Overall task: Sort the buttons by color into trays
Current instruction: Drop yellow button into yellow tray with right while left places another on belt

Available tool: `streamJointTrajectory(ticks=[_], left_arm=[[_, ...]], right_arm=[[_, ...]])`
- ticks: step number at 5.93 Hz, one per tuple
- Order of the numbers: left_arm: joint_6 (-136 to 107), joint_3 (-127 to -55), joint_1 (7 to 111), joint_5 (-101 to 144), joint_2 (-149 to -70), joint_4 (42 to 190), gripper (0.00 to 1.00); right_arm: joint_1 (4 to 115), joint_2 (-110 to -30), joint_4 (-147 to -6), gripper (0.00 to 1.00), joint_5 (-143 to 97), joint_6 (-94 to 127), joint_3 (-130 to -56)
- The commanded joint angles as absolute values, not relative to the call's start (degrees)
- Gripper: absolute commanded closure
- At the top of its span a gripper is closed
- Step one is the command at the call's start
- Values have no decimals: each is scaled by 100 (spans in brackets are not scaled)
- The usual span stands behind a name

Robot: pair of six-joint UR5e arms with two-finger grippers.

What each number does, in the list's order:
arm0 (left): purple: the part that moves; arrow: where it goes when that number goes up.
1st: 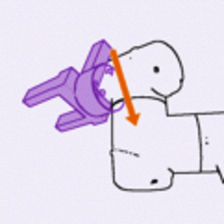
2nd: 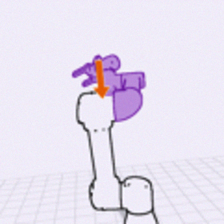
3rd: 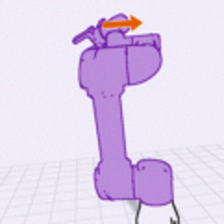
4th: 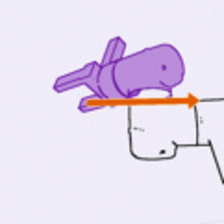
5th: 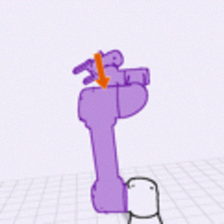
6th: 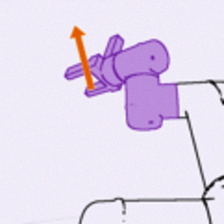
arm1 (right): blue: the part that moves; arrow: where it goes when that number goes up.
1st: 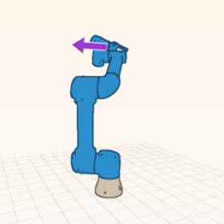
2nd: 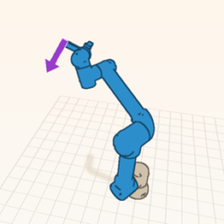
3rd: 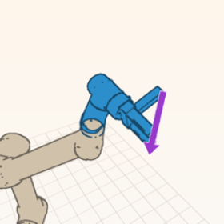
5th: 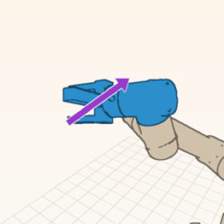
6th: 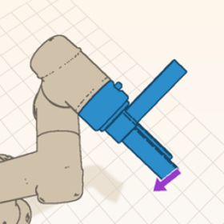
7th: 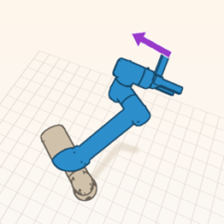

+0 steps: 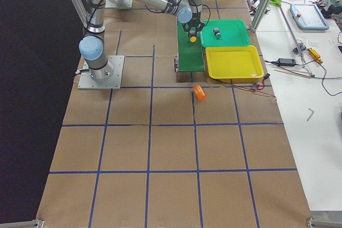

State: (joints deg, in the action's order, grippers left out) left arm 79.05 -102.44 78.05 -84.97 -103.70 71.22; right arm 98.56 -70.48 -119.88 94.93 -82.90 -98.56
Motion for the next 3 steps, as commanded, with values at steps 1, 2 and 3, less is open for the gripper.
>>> streamJointTrajectory(ticks=[1,2,3], left_arm=[[7620,-10291,8164,-8490,-10581,7049,97],[7620,-10309,8200,-8490,-10617,7040,87],[7681,-10310,8174,-8516,-10574,7049,3]], right_arm=[[9311,-7225,-12049,92,9502,-8917,-9687],[8977,-7033,-12111,91,9414,-9260,-9338],[8843,-6561,-12198,91,9335,-9359,-8899]])
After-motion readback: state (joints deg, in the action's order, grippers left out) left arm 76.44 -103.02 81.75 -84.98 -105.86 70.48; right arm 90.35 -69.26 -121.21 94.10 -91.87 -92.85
